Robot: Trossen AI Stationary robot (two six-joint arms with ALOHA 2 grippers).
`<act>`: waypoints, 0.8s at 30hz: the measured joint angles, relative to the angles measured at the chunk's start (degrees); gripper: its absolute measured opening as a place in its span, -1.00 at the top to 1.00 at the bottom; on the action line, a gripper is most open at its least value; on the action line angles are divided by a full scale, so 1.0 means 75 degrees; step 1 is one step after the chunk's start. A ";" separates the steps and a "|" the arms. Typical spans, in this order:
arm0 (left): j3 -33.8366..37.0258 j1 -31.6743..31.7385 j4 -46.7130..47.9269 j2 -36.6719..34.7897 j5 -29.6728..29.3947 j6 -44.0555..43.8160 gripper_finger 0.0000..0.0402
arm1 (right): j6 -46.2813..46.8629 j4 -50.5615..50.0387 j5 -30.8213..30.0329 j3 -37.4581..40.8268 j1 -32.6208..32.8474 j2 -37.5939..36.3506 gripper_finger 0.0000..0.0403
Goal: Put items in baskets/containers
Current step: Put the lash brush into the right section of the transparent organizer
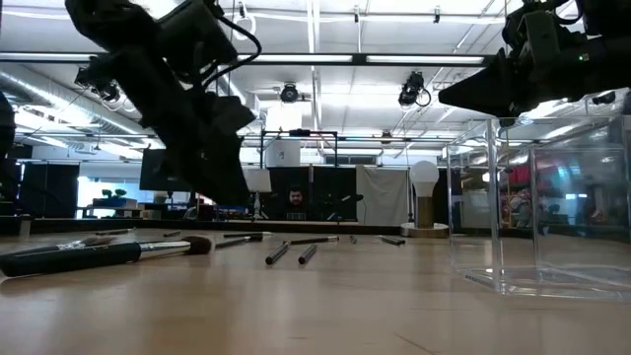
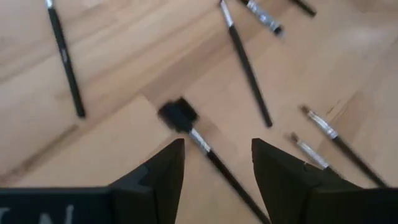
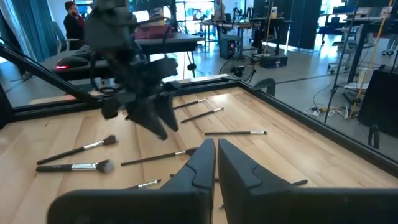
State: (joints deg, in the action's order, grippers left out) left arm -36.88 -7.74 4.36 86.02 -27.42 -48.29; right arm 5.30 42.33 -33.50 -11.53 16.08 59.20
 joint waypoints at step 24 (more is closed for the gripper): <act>-0.0032 -0.0970 -0.1286 0.2410 -0.2431 -0.1007 0.12 | -0.0006 -0.0315 -0.0001 0.0000 0.0003 0.0000 0.89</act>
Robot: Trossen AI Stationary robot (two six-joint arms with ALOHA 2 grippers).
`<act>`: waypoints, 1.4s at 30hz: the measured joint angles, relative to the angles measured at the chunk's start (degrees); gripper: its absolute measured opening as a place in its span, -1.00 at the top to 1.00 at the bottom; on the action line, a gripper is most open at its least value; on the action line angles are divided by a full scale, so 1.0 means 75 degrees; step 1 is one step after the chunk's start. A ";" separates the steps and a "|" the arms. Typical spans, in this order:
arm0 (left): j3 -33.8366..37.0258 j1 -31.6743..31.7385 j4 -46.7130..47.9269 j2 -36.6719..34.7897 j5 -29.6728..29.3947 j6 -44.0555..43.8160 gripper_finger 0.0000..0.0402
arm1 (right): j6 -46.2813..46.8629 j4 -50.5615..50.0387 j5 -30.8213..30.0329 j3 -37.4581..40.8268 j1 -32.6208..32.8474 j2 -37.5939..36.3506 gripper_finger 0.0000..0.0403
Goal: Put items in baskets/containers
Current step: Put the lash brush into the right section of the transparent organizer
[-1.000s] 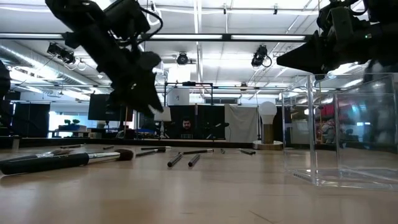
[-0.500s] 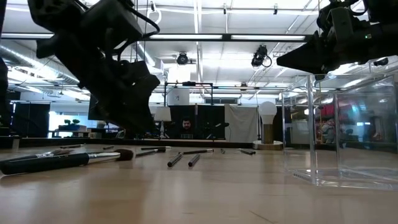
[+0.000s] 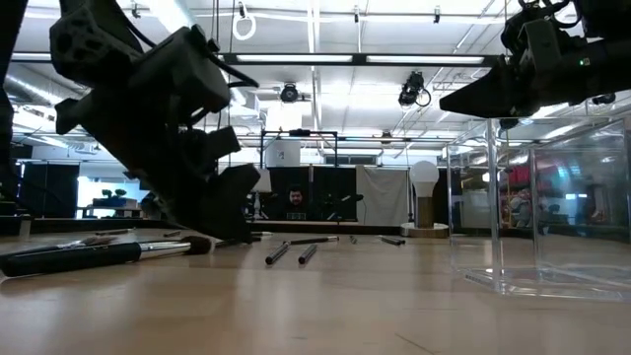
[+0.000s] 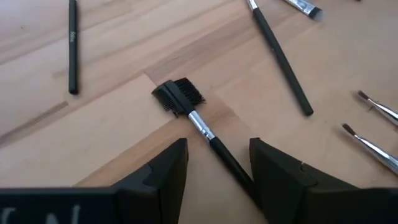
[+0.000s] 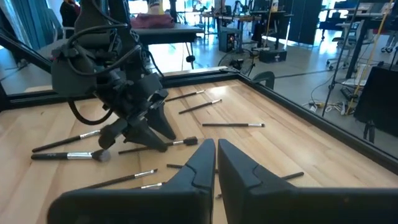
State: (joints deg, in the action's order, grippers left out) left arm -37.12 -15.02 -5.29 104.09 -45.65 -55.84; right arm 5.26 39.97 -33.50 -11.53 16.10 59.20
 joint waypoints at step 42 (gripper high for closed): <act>0.0341 -0.0014 -0.0310 -0.0847 -0.0217 0.1516 0.95 | 0.0003 -0.0141 0.0013 0.0000 0.0003 -0.0003 0.89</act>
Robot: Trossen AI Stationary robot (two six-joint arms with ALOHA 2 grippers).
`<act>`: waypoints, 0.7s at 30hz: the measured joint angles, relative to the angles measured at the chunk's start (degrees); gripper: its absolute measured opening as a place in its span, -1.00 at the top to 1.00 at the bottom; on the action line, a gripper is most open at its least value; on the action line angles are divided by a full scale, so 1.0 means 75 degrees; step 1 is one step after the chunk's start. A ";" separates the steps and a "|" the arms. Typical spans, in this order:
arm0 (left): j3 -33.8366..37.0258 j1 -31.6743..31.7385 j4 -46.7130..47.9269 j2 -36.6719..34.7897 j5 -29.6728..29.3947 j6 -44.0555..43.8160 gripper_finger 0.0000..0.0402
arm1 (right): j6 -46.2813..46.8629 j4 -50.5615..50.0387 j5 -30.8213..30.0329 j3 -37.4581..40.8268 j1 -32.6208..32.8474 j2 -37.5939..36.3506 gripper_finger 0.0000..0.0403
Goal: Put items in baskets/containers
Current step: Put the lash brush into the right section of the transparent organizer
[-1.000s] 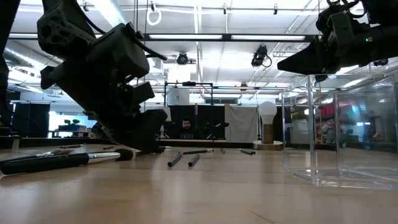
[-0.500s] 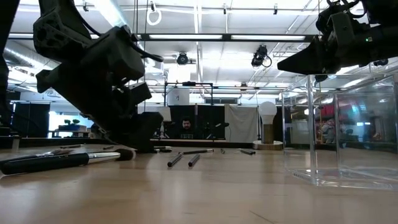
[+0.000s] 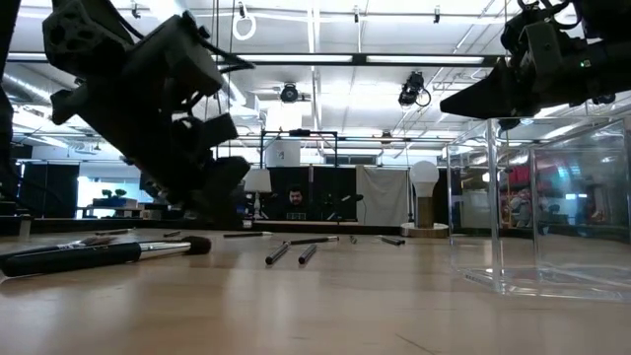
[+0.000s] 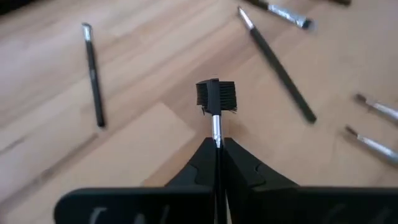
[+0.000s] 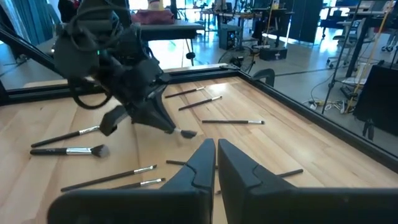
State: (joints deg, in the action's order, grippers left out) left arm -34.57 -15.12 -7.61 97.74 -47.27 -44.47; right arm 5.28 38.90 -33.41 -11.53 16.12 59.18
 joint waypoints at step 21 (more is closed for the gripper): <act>-0.0214 0.1361 -0.7958 -0.0074 0.5681 0.3971 0.95 | -0.1055 0.1714 0.1813 0.0003 -0.0005 0.1388 0.45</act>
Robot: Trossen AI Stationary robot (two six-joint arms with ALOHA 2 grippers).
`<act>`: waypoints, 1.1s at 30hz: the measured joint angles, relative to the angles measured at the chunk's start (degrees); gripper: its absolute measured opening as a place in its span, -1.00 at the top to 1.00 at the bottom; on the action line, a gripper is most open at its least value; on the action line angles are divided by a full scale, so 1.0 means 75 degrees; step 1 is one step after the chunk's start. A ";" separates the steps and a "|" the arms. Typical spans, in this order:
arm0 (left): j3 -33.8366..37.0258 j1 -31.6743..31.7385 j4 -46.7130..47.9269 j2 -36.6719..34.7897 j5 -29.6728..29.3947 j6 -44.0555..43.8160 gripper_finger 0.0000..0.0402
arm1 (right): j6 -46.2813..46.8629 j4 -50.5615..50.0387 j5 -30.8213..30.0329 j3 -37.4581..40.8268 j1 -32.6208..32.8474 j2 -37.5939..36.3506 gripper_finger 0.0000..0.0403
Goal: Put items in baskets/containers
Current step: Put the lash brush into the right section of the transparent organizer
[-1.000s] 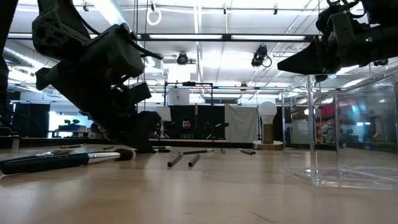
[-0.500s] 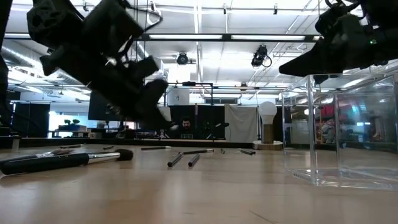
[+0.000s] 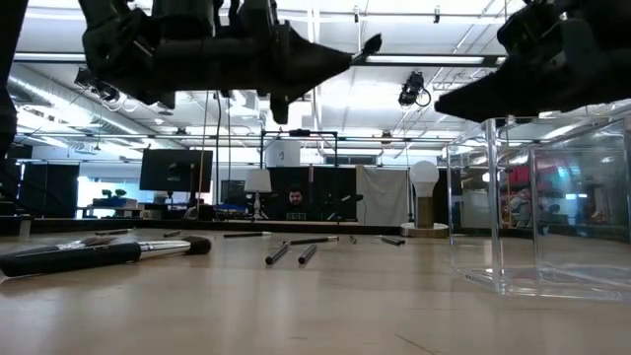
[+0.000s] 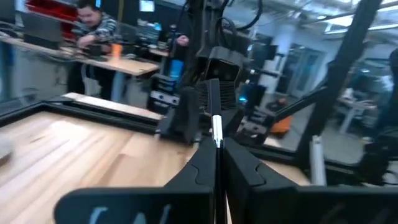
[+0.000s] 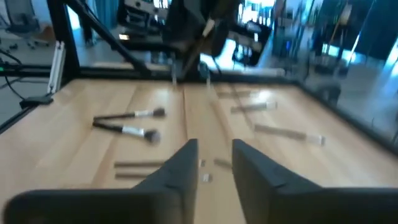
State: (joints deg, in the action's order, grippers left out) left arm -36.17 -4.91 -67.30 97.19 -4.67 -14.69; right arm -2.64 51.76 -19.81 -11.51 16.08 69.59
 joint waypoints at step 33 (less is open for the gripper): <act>-0.0852 -0.0125 0.1893 0.0052 0.1172 -0.0756 0.92 | -0.5788 -0.7080 -0.1425 -0.4249 0.0920 -0.0006 0.10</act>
State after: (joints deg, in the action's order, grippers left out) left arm -42.57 -5.85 -53.10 97.58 4.12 -20.36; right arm -46.05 -1.34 -30.50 -43.38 22.99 69.54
